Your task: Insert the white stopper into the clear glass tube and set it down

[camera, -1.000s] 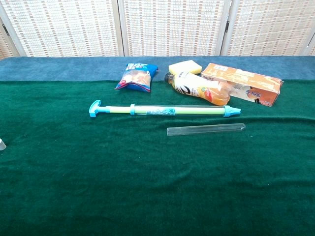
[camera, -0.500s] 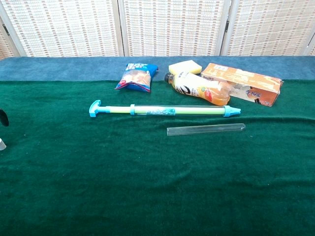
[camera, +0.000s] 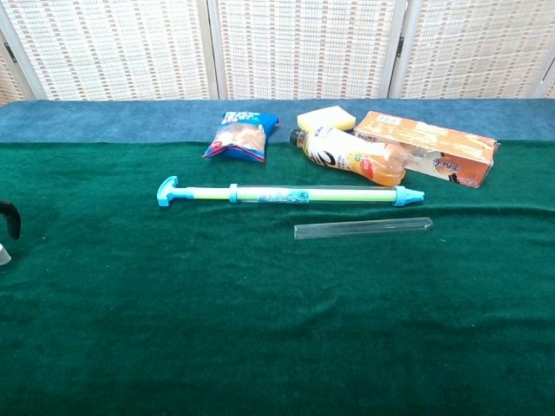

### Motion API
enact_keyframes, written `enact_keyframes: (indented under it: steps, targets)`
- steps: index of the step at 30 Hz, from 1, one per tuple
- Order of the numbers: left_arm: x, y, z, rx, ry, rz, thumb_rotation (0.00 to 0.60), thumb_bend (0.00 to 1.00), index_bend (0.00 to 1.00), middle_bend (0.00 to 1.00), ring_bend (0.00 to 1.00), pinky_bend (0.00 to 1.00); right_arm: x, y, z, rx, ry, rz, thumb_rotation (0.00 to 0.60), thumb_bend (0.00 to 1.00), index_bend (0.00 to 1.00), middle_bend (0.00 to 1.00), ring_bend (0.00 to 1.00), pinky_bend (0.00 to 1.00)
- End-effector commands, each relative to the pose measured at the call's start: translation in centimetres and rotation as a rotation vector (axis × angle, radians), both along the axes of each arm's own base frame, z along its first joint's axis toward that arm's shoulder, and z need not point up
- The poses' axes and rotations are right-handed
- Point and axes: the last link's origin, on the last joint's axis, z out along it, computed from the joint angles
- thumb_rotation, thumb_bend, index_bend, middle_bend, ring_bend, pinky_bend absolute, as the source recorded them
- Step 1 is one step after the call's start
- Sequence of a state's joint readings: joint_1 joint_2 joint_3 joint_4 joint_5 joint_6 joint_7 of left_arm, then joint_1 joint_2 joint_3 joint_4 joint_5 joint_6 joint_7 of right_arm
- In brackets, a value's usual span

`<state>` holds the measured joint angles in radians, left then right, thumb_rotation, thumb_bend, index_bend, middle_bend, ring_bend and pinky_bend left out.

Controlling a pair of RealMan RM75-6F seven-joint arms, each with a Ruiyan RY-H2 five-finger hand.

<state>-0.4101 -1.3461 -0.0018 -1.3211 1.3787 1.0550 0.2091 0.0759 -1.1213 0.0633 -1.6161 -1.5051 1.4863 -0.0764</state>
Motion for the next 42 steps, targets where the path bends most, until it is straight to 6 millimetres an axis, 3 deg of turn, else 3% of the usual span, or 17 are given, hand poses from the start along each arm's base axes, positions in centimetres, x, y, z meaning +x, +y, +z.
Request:
enact_keyframes:
  steps: [1, 42]
  targets:
    - [-0.1, 0.2, -0.2, -0.002, -0.004, 0.002, 0.6, 0.33, 0.43, 0.95, 0.86, 0.78, 0.0, 0.0, 0.0, -0.001, 0.001, 0.0, 0.6, 0.47, 0.05, 0.12, 0.24, 0.11]
    - [-1.4, 0.7, -0.6, 0.025, -0.03, 0.017, 0.6, 0.42, 0.52, 0.96, 0.86, 0.78, 0.2, 0.1, -0.1, 0.001, 0.006, -0.011, 0.6, 0.47, 0.05, 0.12, 0.25, 0.11]
